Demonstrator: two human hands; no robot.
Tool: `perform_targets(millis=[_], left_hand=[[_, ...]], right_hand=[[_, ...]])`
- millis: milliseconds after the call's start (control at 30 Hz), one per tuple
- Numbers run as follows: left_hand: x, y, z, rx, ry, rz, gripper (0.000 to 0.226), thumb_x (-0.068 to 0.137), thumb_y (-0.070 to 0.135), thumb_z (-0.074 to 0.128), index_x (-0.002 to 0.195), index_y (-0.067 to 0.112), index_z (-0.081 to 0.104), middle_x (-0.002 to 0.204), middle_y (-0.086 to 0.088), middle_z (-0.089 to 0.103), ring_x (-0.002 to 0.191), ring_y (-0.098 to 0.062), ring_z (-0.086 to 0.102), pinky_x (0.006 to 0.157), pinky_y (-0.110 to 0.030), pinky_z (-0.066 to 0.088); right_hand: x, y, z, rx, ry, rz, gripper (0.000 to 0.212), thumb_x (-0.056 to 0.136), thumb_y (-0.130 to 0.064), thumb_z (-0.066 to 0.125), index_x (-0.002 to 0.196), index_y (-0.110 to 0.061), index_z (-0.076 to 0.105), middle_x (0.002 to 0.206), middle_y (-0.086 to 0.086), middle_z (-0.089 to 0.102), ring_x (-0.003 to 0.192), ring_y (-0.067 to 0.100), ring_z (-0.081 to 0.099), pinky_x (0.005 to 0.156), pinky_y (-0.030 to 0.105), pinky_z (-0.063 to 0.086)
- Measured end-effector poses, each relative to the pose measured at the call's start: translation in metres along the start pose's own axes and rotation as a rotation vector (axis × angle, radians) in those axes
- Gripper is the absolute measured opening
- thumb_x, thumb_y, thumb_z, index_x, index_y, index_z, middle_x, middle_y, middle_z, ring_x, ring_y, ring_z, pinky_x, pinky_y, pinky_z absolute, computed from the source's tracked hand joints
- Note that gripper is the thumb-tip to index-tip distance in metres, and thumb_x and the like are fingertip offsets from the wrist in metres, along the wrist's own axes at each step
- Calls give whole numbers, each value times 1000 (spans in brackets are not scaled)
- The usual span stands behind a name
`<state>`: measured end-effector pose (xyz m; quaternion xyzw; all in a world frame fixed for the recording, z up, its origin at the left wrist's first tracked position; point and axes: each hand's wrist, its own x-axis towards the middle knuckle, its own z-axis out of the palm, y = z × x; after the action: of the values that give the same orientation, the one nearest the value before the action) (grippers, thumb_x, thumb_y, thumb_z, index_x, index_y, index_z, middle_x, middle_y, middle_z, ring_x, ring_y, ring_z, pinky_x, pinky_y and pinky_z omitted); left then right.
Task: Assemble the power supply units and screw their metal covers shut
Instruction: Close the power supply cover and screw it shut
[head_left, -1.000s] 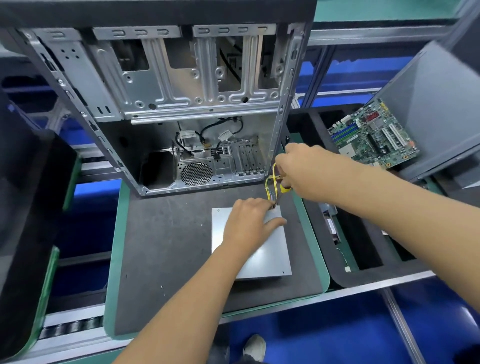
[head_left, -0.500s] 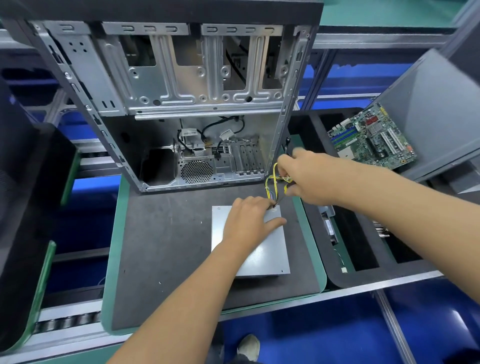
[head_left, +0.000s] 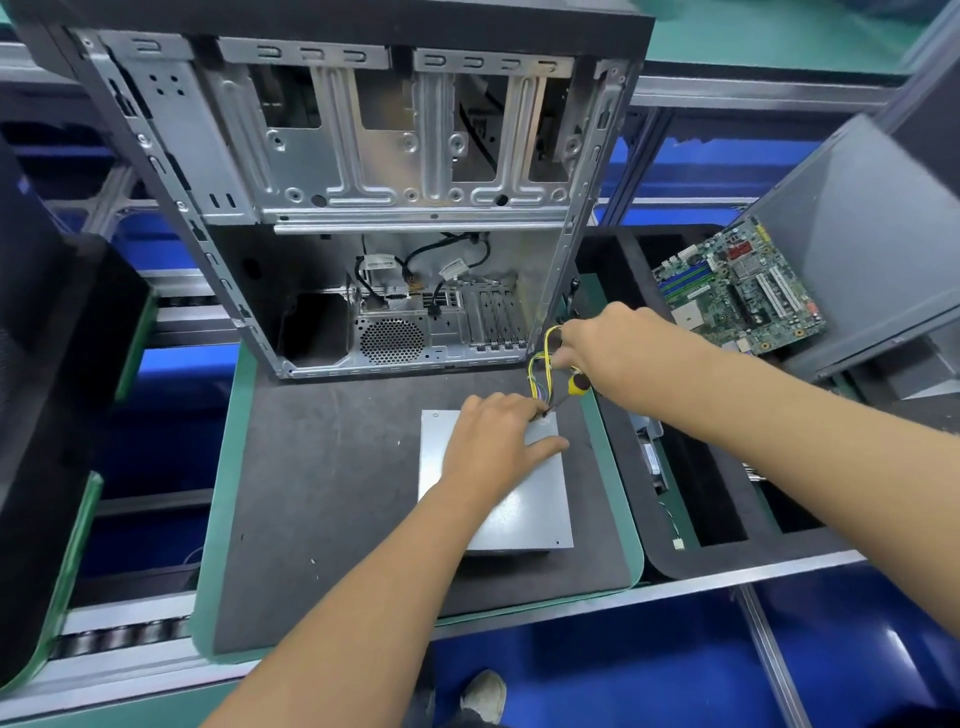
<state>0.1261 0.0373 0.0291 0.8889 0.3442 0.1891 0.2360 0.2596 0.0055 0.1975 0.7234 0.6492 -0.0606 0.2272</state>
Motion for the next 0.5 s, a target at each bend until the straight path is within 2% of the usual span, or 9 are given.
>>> perform_targets(millis=[33,100,167,233,267,333,400,433,500], left_hand=[[0,0,-1,-7,-11,1,48,83,59,67,112,21,69,107,7,71,99,-18,59,86,-33,34],[0,2,-5,-77,-39,-4,49,83,54,72,117,19,67,112,5,69,104,-18,58,91,-33,37],[-1,4,-15,-261,-31,-50,48,85,42,75,123,16,66,117,3,67,110,-17,56,98,-34,41],[-10,-3,-34,-403,108,-77,37,89,24,73,124,13,66,117,0,68,111,-18,58,100,-36,45],[-18,-12,-45,-388,208,-65,31,91,18,69,121,10,68,114,-1,69,108,-19,61,99,-34,46],[-41,-40,-66,-296,371,-72,24,93,11,64,117,8,70,107,1,70,97,-14,62,92,-22,46],[-75,-75,-85,-195,420,-178,19,95,8,63,112,9,71,101,3,70,88,-11,60,85,-15,45],[-93,-92,-92,-158,408,-254,17,95,6,64,110,10,72,99,3,71,85,-14,61,83,-19,47],[-129,-120,-99,-111,346,-380,13,92,4,68,102,9,74,95,0,73,82,-21,65,80,-30,51]], right_hand=[[-1,1,0,24,-22,-18,17,102,-20,50,118,-15,46,109,10,46,75,20,41,64,32,40],[-4,2,-3,64,-37,-102,20,96,-14,56,112,-18,44,114,7,36,93,28,48,79,40,47],[-3,3,-5,43,-52,-84,17,97,-11,52,112,-17,49,114,6,44,97,31,54,78,40,46],[1,-1,-4,-88,-28,-52,20,102,-15,42,119,-16,52,111,8,52,95,31,56,70,37,40],[0,-4,-3,-118,-50,-53,19,103,-15,41,119,-18,51,107,6,51,93,30,55,68,37,39],[-1,-2,-3,-75,-19,-138,14,100,-27,50,112,-20,46,104,2,42,91,29,54,70,38,44],[1,2,-1,43,13,-178,14,97,-26,55,103,-20,44,105,0,37,92,28,55,73,35,43],[2,3,0,13,25,-174,9,98,-19,53,102,-22,46,103,0,38,93,27,55,73,34,43],[4,4,6,-102,33,-117,23,102,-13,45,120,-26,49,102,1,39,91,27,52,72,36,44]])
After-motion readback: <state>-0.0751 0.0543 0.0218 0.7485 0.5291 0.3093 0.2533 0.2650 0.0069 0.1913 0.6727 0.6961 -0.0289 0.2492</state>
